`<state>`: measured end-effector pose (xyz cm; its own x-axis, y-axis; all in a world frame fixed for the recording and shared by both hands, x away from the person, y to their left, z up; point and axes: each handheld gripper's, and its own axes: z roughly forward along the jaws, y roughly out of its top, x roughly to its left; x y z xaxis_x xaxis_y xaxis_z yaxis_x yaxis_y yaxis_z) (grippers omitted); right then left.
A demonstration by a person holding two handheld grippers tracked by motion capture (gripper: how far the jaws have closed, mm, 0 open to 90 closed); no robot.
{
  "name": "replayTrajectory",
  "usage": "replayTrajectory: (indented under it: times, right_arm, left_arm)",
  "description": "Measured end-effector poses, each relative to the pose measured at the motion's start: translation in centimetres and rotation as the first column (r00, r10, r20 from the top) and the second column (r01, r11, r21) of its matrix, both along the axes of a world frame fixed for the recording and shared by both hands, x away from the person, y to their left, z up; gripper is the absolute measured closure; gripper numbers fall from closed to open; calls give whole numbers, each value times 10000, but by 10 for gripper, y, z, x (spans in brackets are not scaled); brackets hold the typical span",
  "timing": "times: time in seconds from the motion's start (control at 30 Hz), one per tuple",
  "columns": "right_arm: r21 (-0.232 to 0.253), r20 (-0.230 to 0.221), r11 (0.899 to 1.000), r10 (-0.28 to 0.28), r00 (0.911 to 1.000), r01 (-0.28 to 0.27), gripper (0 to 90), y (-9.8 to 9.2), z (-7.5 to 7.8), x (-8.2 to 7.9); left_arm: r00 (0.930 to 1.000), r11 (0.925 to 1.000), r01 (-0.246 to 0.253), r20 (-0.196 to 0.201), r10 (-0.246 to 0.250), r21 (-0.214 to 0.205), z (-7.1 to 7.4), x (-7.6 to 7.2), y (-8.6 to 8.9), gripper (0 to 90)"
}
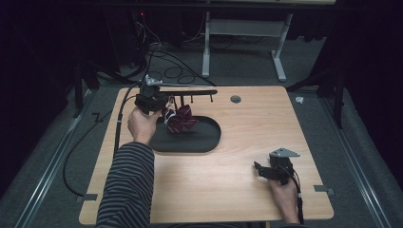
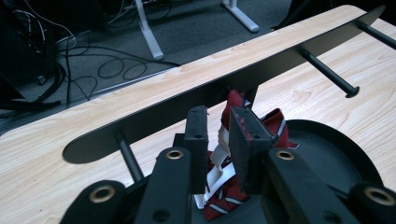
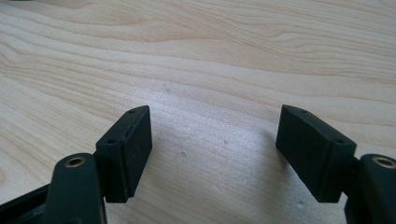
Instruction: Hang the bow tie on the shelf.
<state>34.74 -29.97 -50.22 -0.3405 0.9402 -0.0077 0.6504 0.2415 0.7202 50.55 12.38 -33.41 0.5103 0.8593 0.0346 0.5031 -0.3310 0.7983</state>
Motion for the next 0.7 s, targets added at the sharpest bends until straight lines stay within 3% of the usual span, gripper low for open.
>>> replayTrajectory:
  times: [0.23,0.5,0.7]
  right_arm:
    - [-1,-4,10000,-9,10000,9,283,0,0,0]
    - [-5,-5,10000,-13,10000,13,284,0,0,0]
    - [1,-10,10000,-19,10000,19,285,0,0,0]
  left_arm:
    - [9999,10000,76,121,-77,43,6,-11,5,708]
    - [9998,9992,165,99,-162,-370,4,-21,14,658]
    - [9995,9986,260,181,-252,-455,3,-28,18,643]
